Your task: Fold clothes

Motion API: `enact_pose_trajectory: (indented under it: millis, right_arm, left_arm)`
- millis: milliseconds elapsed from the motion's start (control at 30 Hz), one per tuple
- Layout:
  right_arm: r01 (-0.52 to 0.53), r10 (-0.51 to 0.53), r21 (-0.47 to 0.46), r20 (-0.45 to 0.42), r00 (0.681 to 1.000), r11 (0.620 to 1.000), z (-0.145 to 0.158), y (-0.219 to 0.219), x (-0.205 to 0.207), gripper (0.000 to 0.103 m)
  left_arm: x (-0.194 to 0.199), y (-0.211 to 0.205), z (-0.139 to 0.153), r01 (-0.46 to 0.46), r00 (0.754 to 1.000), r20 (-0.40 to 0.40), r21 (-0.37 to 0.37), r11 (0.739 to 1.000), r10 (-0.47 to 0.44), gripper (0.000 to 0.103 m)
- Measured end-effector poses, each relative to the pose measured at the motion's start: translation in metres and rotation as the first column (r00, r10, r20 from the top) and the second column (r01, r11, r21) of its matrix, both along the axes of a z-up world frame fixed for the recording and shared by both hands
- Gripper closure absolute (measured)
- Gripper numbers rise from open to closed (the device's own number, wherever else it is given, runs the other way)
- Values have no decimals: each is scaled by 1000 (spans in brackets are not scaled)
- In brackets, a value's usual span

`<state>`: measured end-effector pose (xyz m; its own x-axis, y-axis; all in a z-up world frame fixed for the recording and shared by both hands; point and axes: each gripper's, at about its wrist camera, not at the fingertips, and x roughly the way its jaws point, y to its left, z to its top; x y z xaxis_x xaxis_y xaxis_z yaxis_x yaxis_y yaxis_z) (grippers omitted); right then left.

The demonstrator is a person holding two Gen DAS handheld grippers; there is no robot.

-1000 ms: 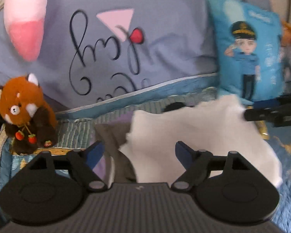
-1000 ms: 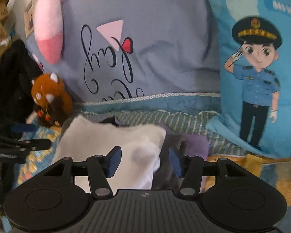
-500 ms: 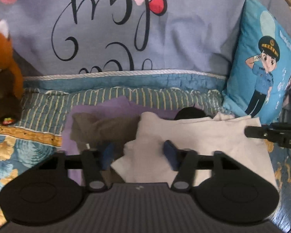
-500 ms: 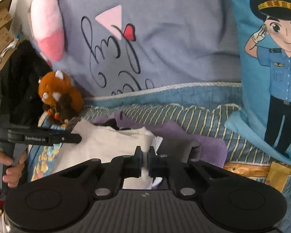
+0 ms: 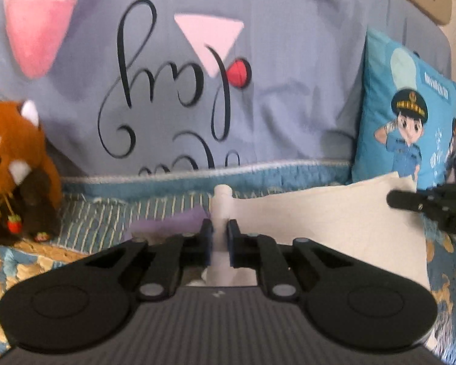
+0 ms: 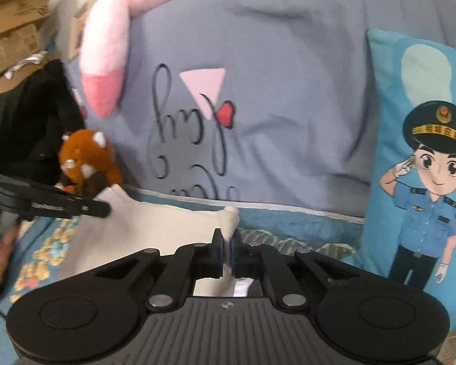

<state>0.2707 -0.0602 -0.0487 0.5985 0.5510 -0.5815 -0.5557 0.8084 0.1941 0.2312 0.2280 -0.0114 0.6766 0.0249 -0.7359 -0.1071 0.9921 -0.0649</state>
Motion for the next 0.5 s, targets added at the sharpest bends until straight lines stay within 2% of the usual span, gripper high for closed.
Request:
enact_pose_trajectory:
  millis: [33, 100, 167, 267, 333, 367, 433, 500]
  right_arm:
    - [8, -8, -16, -12, 1000, 1000, -6, 3, 2, 99]
    - [24, -26, -50, -34, 999, 998, -18, 9, 7, 99]
    - [39, -44, -83, -57, 997, 996, -31, 15, 11, 99]
    - [61, -73, -134, -89, 993, 989, -49, 24, 17, 98]
    - [98, -110, -84, -152, 982, 992, -53, 17, 25, 96]
    - [117, -126, -57, -188, 974, 991, -54, 13, 29, 95]
    - [178, -175, -8, -242, 954, 984, -50, 1, 35, 76]
    - [241, -215, 63, -281, 935, 968, -41, -14, 38, 76]
  left_arm:
    - [3, -1, -1, -6, 1000, -7, 11, 1000, 6, 91]
    - [10, -7, -15, -10, 999, -52, 82, 997, 14, 90]
    - [14, -12, -33, -13, 995, -95, 135, 991, 26, 84]
    - [14, -9, -49, -37, 991, -118, 159, 987, 57, 66]
    - [12, -2, -52, -65, 990, -118, 146, 987, 83, 55]
    - [10, 3, -52, -83, 989, -113, 128, 988, 98, 54]
    - [6, 13, -46, -110, 989, -95, 82, 991, 117, 54]
    - [-2, 24, -33, -150, 986, -67, 60, 987, 154, 55]
